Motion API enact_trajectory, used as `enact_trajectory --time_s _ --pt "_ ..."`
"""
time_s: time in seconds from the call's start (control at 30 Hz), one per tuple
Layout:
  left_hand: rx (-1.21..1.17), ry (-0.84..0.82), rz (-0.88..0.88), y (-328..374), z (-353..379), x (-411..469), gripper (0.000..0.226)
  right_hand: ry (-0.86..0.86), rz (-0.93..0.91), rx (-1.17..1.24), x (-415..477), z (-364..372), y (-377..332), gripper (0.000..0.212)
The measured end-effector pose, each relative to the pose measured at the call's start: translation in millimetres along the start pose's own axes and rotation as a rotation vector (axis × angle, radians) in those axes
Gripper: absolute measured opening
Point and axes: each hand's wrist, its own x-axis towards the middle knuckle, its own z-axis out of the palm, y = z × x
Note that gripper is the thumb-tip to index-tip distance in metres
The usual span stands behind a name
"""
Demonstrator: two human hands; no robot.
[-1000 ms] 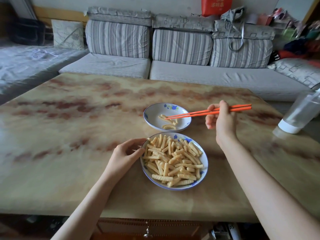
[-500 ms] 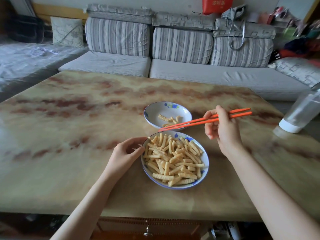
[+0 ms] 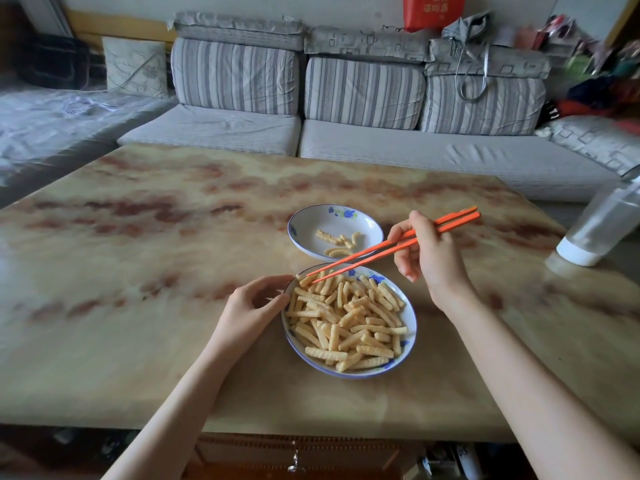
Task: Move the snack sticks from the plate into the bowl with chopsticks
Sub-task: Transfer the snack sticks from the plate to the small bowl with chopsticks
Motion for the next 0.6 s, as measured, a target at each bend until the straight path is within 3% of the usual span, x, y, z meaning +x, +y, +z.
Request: enact_trajectory --time_s 0.43,0.6 --pt "-0.018 0.007 -0.002 2.3 1.2 -0.6 0.032 0.238 0.012 0.207 15.5 -17.8 0.7 0.043" --pt "-0.019 0.005 -0.001 1.7 0.1 -0.3 0.035 0.356 0.025 0.16 32.4 -7.0 5.1 0.041"
